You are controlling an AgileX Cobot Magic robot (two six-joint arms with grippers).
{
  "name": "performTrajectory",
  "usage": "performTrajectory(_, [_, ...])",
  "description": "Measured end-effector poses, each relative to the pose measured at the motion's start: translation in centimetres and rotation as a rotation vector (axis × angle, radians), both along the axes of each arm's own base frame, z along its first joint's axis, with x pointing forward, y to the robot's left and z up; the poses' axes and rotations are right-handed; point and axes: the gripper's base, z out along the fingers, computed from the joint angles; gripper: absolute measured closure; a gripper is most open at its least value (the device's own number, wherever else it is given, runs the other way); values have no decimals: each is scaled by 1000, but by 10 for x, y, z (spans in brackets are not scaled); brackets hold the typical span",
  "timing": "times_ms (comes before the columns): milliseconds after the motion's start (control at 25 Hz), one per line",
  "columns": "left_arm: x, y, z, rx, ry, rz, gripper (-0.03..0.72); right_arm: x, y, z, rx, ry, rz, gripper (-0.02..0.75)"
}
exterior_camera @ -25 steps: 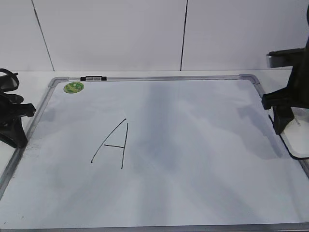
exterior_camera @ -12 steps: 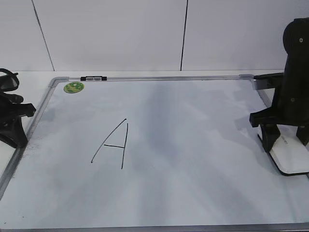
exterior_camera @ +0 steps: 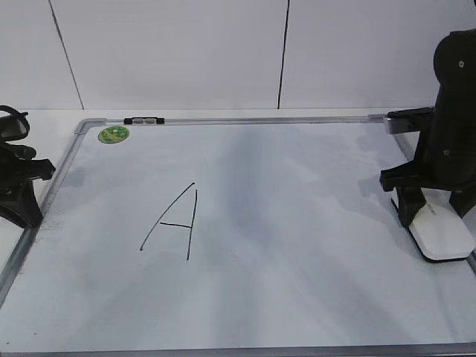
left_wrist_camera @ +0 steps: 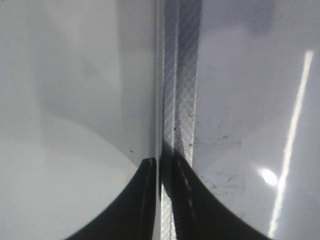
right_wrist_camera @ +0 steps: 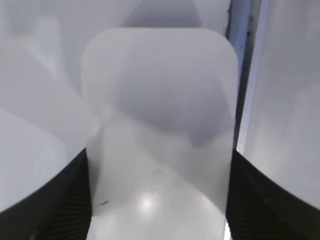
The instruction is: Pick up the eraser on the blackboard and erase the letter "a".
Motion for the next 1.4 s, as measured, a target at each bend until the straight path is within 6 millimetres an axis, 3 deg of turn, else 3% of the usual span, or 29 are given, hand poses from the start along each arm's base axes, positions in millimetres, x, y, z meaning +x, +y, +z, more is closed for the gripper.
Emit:
performTrajectory(800, [0,0,0,-2,0,1,611,9,2,-3,16,-80,13,225])
performTrajectory(920, [0,0,0,-2,0,1,611,9,1,-5,8,-75,17,193])
performTrajectory(1080, [0,0,0,-3,0,2,610,12,0,-13,-15,-70,34,89])
performTrajectory(1400, [0,0,0,-3,0,2,580,13,-1,-13,-24,-72,40,68])
